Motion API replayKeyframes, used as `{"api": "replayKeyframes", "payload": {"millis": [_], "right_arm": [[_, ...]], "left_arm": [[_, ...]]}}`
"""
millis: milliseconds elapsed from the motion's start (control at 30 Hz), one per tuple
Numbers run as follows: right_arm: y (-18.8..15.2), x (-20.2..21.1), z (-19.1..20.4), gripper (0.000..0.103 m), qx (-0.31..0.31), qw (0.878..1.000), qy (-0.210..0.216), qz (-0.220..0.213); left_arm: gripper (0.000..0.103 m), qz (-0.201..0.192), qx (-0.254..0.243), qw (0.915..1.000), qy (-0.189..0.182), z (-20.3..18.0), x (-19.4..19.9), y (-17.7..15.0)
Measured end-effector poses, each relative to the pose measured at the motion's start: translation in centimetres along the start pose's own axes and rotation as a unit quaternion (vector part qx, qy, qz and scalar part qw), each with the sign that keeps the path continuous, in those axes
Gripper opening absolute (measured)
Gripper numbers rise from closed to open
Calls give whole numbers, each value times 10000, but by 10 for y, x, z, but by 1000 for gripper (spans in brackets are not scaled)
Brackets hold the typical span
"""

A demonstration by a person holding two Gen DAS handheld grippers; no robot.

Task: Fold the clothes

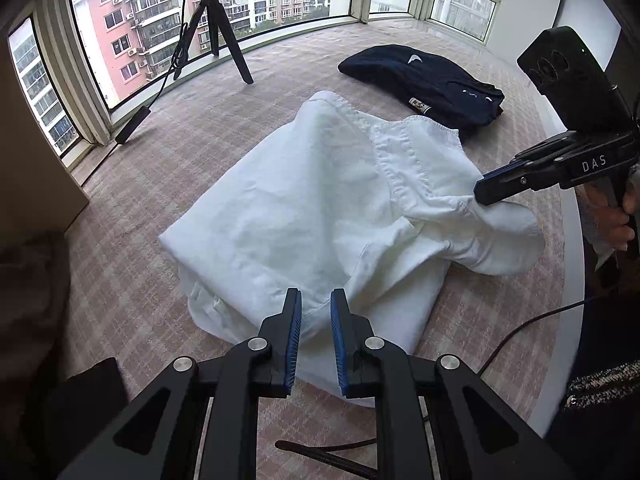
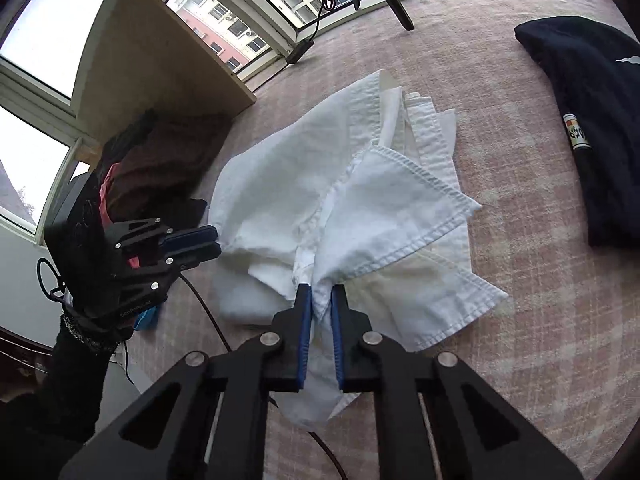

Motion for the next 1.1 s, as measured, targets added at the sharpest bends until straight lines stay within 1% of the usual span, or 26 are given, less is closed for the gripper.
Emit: {"api": "replayKeyframes", "payload": {"millis": [67,133,167,233,267,333,400,433,533,667,733,767,800,900,933,967,1033,1067,1100], "right_arm": [[-8,6,5,9,-1,9999,113,-3],[-19,2,5,9,139,9998,-8,147],[-26,-2,3,11,227,9993,-116,261],[-41,-10,-1,12,285,9970,-170,700],[-44,-10,-4,12,255,9964,-159,792],[-37,5,-19,18,166,9976,-345,569],[-21,20,-42,43,-60,9977,-610,284],[-13,24,-52,46,-169,9978,-619,178],[6,24,-76,46,-407,9967,-702,-4],[22,-1,-92,46,-451,9960,-762,109],[23,-13,-94,43,-407,9960,-760,221],[23,-14,-91,23,-337,9965,-733,230],[23,-15,-87,8,-260,9969,-701,228],[24,-2,-76,6,66,9972,-730,134],[24,3,-74,6,148,9971,-740,126],[22,10,-75,6,243,9961,-838,125],[33,10,-68,3,502,9942,-949,40],[40,9,-63,4,634,9930,-998,-7],[46,8,-59,4,766,9915,-1047,-54]], "left_arm": [[14,-118,-19,9999,-44,-2,9,6],[15,-308,-26,9994,-146,-3,17,15],[15,-354,-3,9992,-193,-2,16,20],[15,-226,37,9994,-240,1,3,21],[15,-88,3,9997,-231,1,-7,18],[15,201,-60,9994,-263,-1,-24,7],[15,409,-103,9986,-313,-5,-34,-3],[15,469,-147,9983,-308,-7,-37,-8],[15,481,-296,9977,-367,-14,-28,-9],[15,394,-430,9978,-314,-17,-10,-2],[16,253,-480,9980,-335,-18,-3,9],[16,194,-486,9980,-340,-17,-2,14],[16,138,-490,9981,-344,-17,-2,20],[16,41,-341,9990,-283,-8,-14,31],[17,107,-256,9991,-328,-5,-22,30],[16,283,-176,9986,-402,-4,-33,24],[15,678,-114,9962,-538,-8,-50,1],[15,749,-229,9952,-588,-14,-50,-9],[16,733,-304,9950,-603,-17,-45,-13]]}}
Point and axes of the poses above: each gripper's, at about its wrist camera, not at the fingertips, and x roughly against the way its jaws point, z to its left, y to its top, the point moved 10 cm from there along -x, roughly the way its jaws point, and after that the axes turned 5 degrees about x, right-handed, at the moved point
